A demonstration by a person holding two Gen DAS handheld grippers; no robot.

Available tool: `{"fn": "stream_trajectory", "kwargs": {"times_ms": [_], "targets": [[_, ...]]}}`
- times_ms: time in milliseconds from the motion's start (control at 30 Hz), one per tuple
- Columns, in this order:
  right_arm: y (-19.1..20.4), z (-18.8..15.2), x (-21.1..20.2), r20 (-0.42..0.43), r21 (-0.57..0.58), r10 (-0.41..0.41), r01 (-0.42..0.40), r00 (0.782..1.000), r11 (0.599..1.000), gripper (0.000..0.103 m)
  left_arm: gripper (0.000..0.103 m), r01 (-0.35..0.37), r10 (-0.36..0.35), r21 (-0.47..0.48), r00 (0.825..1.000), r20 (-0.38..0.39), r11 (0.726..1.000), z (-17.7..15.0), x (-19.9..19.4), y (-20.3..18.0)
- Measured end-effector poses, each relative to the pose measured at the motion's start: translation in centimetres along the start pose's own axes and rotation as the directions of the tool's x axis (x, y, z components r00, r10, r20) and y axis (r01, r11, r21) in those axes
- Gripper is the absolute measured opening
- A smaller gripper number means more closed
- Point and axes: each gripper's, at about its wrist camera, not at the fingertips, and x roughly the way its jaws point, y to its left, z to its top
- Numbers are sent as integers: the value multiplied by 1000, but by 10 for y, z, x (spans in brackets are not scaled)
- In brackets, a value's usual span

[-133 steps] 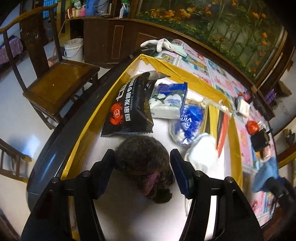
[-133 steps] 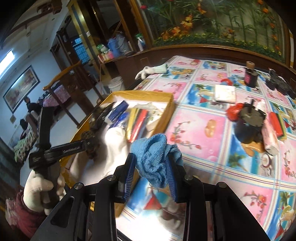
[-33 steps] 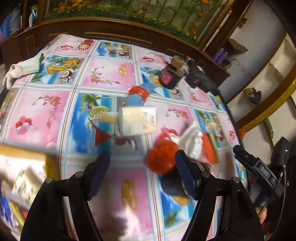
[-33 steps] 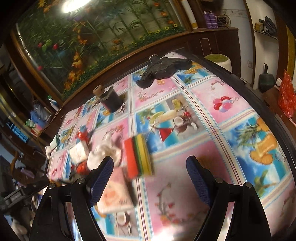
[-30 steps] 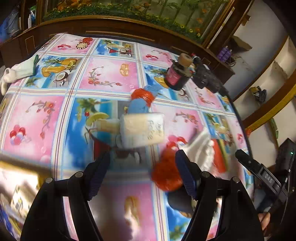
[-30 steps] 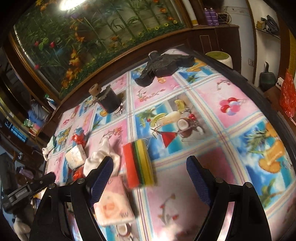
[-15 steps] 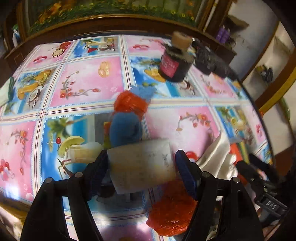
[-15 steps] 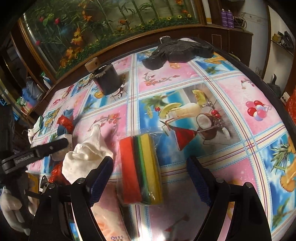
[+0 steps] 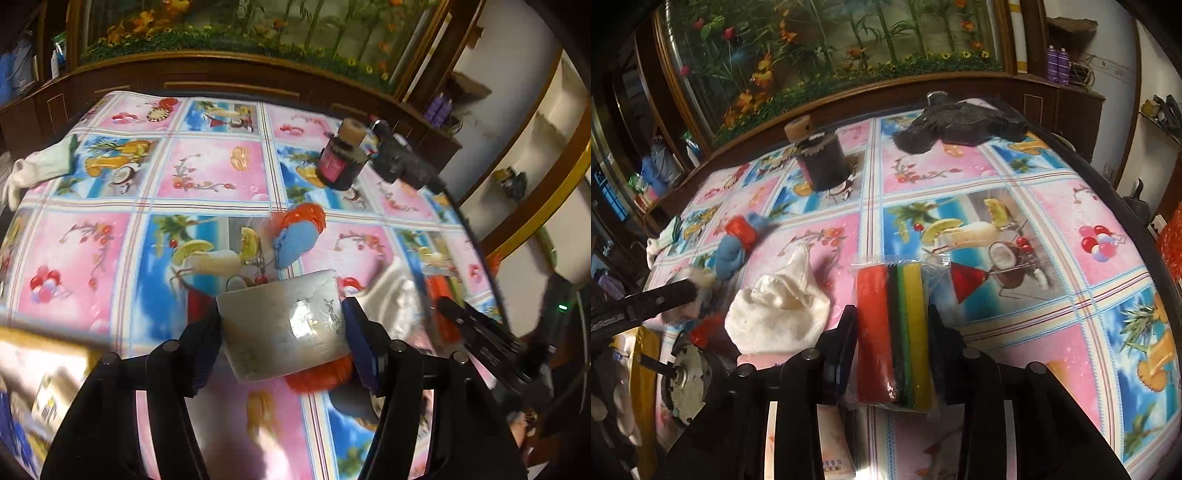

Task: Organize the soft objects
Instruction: 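Drop the white Face packet into the box with left while right drops the sponge bag in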

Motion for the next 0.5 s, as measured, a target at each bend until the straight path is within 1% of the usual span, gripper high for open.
{"fn": "stream_trajectory", "kwargs": {"times_ms": [100,200,267,367,500], "targets": [[-6,-3,-10,23,20,-3,3,1000,1000,34,61,49,-47,-30,998,41,998,-17,-38,8],[-7,-5,-23,54,38,-6,4,999,999,34,61,84,-79,-63,994,77,995,-39,-80,19],[-4,-8,-36,68,41,-3,0,998,999,34,61,93,-85,-78,991,101,993,-55,-107,30],[9,-19,-65,90,26,36,-39,995,999,34,61,78,-62,-107,988,142,991,-81,-145,51],[35,-37,-102,97,-26,92,-90,991,996,35,62,-5,38,-175,981,190,985,-123,-184,88]]}}
